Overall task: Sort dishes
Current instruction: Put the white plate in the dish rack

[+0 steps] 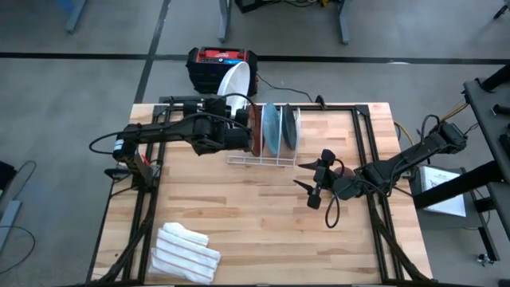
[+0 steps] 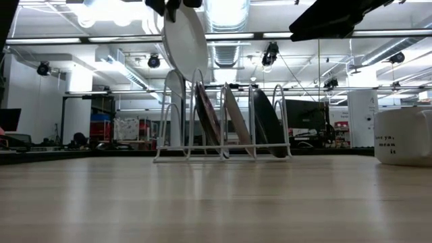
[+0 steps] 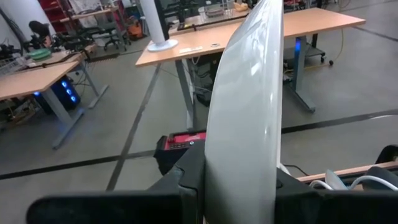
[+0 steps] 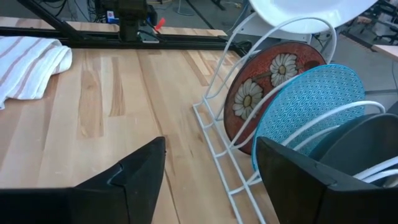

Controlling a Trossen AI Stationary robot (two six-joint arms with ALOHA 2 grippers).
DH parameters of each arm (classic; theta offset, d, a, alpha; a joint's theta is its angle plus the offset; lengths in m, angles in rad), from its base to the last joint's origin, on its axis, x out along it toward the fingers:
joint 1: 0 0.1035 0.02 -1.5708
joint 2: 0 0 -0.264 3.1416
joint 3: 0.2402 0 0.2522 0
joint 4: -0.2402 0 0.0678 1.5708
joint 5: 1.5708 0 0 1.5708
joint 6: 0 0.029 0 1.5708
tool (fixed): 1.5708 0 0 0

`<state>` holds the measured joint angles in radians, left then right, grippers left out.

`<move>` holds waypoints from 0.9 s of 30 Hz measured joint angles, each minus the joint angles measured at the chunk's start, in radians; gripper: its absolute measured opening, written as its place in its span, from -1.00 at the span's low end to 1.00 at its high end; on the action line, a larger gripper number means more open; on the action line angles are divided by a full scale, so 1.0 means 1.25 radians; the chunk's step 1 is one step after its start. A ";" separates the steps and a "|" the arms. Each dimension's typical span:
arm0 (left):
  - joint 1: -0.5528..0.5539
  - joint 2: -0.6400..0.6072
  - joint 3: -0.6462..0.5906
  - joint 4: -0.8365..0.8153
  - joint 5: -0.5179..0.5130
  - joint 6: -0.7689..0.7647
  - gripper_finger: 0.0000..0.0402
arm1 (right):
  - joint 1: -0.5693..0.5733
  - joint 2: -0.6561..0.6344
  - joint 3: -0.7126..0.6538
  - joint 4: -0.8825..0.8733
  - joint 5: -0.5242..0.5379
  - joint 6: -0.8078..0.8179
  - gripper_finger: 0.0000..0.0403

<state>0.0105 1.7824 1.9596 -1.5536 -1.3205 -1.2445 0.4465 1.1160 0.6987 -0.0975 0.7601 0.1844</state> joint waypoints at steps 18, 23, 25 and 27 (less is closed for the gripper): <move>-0.001 0.003 -0.104 0.014 0.032 -0.087 -0.77 | 0.000 0.000 0.000 0.000 0.000 0.000 0.20; -0.001 0.003 -0.111 0.020 0.038 -0.087 -0.77 | 0.000 0.000 0.000 -0.003 -0.004 0.023 0.22; -0.001 0.003 -0.111 0.022 0.037 -0.087 -0.77 | 0.000 0.000 -0.005 -0.002 -0.032 0.041 0.21; -0.001 0.002 -0.111 0.022 0.038 -0.087 -0.77 | -0.001 0.000 -0.014 -0.001 -0.063 0.065 0.16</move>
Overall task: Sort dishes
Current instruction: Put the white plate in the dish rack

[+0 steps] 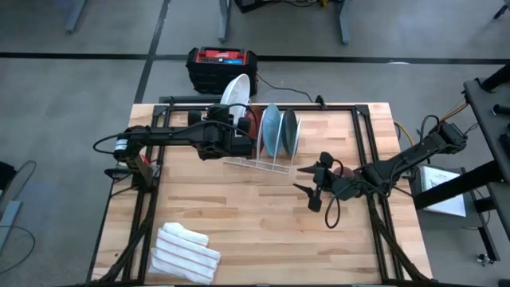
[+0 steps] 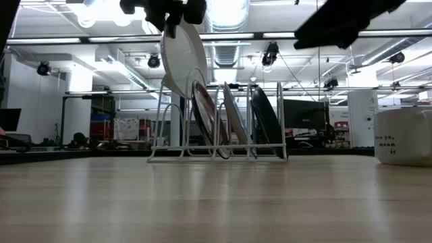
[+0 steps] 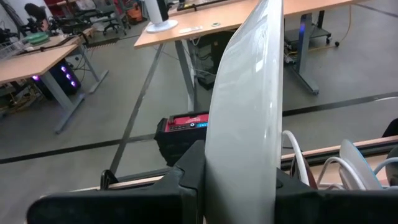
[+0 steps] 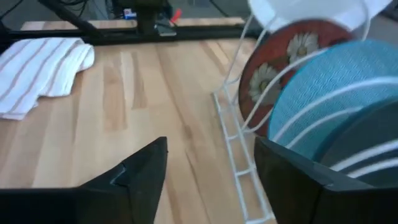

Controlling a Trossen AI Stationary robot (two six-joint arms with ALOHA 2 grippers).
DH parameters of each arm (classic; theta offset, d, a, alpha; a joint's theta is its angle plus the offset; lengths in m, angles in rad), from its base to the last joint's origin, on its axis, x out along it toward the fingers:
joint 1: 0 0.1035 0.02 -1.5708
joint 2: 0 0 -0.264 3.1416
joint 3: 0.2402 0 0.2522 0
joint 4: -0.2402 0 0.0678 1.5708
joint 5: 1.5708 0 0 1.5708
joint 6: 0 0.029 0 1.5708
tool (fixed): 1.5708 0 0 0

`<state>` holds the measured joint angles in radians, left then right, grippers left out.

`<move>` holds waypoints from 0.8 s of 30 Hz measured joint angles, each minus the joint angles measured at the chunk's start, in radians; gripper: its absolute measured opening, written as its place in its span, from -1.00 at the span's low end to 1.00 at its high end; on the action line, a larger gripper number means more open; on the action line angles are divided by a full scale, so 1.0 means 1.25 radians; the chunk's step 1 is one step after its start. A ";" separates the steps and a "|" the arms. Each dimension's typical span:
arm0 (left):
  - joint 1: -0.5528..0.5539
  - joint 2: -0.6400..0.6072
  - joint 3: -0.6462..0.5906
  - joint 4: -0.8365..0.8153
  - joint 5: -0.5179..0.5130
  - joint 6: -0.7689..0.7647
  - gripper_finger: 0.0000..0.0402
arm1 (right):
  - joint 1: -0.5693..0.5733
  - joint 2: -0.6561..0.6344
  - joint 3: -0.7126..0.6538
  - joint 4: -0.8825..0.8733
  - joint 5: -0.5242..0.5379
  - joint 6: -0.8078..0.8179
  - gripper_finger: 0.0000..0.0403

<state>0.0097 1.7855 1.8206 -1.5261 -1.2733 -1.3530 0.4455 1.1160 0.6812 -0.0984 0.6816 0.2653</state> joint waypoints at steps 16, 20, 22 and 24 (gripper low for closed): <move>0.000 -0.002 0.000 0.006 0.007 0.001 -0.77 | -0.127 0.000 -0.147 0.109 -0.008 0.095 -0.94; 0.000 -0.002 0.000 0.005 0.018 0.001 -0.77 | -0.169 0.000 -0.148 0.148 -0.053 0.062 -0.97; 0.001 -0.002 0.000 0.006 0.021 0.001 -0.77 | -0.191 0.000 -0.148 0.152 -0.069 0.054 -0.97; 0.001 0.000 0.000 0.006 0.021 0.001 -0.77 | -0.213 0.000 -0.148 0.150 -0.071 0.045 -0.98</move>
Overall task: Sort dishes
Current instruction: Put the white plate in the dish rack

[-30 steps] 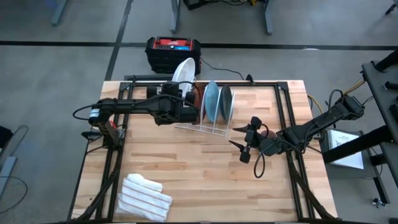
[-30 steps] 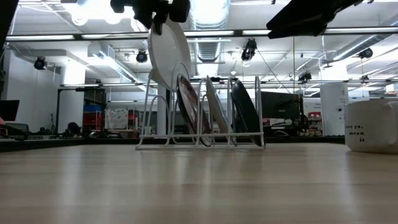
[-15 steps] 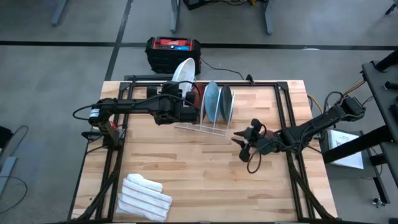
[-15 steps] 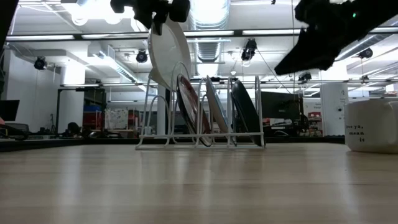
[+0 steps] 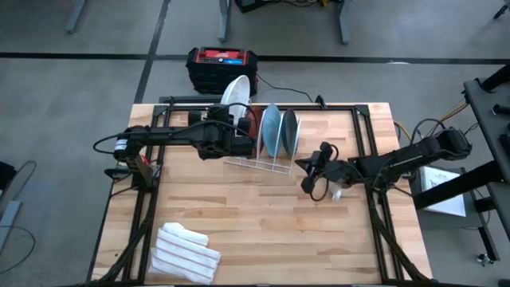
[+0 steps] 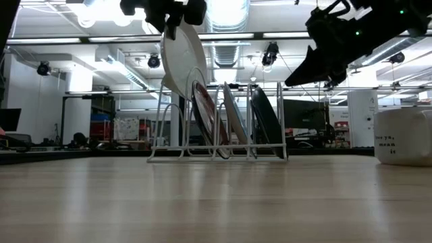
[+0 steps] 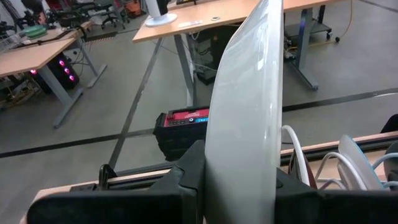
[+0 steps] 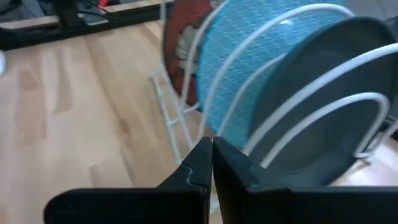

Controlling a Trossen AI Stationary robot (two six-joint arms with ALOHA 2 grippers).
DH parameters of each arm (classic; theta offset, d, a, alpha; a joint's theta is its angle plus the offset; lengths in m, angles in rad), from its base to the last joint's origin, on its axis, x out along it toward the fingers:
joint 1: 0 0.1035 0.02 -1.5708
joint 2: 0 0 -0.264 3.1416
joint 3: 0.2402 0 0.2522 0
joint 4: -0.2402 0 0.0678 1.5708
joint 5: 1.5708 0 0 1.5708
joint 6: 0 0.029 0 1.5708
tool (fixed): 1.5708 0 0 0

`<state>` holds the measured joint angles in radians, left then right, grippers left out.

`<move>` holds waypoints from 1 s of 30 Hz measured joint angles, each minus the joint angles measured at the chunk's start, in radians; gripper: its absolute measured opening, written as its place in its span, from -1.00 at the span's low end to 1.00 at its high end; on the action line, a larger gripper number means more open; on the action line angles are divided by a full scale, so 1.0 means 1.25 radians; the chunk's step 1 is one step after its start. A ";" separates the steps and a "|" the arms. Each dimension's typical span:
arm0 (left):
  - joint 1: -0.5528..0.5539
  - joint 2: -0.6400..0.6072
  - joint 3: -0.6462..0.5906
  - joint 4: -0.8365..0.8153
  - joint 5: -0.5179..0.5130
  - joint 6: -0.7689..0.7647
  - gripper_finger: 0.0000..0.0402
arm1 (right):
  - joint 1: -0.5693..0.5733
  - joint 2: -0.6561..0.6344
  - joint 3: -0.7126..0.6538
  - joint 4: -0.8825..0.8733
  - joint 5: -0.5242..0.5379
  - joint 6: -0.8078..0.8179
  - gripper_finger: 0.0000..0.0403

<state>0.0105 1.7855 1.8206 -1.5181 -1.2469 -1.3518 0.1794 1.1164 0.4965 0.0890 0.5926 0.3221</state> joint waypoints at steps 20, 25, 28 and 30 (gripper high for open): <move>0.000 0.010 0.000 -0.001 0.029 0.006 -0.77 | -0.123 0.000 0.000 -0.001 -0.021 -0.099 -1.00; 0.000 0.010 0.000 -0.001 0.033 0.006 -0.77 | -0.138 0.000 0.000 -0.001 -0.021 -0.117 -1.00; 0.000 0.010 0.000 -0.002 0.044 0.006 -0.77 | -0.147 0.000 0.000 -0.001 -0.021 -0.138 -1.00; 0.000 0.010 0.000 -0.004 0.047 0.006 -0.77 | -0.147 -0.005 0.001 -0.004 -0.036 -0.133 -1.00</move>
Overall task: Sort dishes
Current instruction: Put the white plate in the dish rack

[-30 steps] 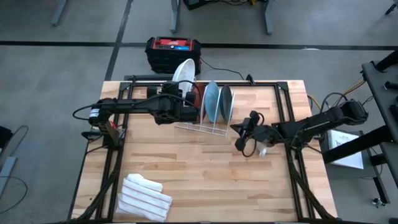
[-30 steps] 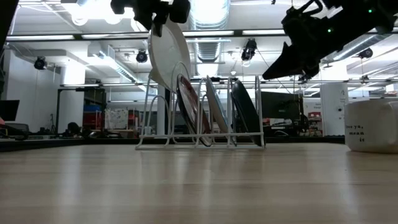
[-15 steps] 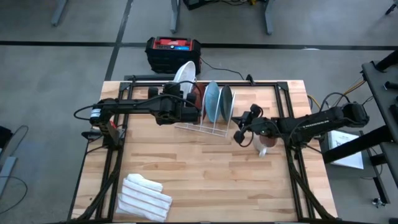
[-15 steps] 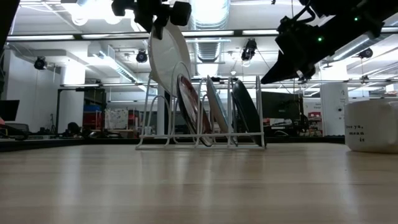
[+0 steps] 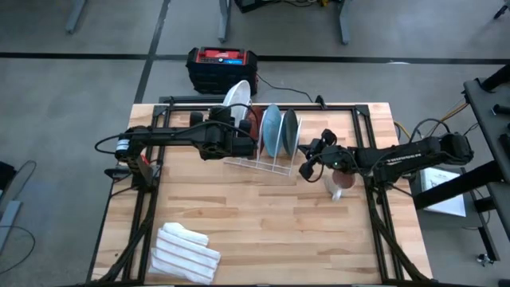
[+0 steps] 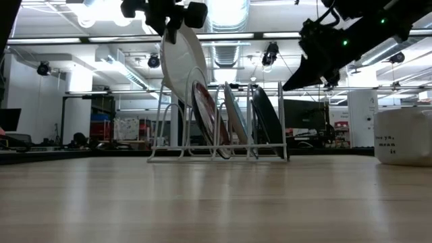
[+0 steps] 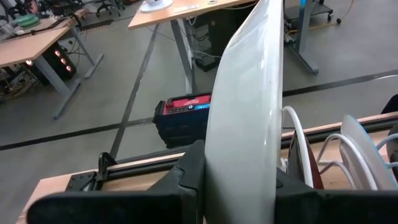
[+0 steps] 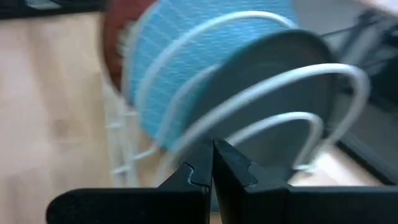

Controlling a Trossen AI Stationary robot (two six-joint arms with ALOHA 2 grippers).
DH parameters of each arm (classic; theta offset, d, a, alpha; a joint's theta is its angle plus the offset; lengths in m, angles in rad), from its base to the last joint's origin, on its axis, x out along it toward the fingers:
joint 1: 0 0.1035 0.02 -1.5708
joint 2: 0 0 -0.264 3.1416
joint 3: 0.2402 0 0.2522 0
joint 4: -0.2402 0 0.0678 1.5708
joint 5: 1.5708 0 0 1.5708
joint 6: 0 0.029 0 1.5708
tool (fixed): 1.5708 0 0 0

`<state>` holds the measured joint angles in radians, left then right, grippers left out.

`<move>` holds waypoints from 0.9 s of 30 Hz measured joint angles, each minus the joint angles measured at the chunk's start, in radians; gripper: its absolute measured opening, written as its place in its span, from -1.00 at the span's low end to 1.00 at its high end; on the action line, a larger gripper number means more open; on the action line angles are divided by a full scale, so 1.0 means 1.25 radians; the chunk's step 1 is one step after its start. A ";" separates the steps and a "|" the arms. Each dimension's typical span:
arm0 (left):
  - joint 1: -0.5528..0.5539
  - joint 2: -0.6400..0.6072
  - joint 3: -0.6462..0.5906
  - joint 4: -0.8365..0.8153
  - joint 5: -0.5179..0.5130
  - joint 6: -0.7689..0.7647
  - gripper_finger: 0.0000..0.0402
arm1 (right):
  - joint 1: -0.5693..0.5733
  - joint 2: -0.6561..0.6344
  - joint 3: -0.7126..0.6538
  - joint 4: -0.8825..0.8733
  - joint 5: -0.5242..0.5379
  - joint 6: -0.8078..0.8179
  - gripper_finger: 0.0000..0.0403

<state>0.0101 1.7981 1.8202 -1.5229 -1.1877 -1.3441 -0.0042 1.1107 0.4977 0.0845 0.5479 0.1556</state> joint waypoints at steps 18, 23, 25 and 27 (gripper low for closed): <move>-0.001 0.000 0.000 -0.015 0.021 0.003 -0.77 | -0.033 0.046 0.019 0.017 -0.145 0.097 -1.00; 0.001 0.000 0.000 -0.019 0.066 0.001 -0.77 | -0.035 0.074 0.019 0.013 -0.136 0.098 -1.00; 0.000 0.001 0.000 -0.023 0.071 0.002 -0.77 | -0.035 0.075 0.019 0.013 -0.133 0.097 -1.00; 0.000 0.001 0.000 -0.023 0.072 0.001 -0.77 | -0.035 0.075 0.019 0.012 -0.131 0.097 -1.00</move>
<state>0.0100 1.7988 1.8206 -1.5513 -1.0977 -1.3429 -0.0475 1.2048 0.5217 0.0998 0.3846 0.2771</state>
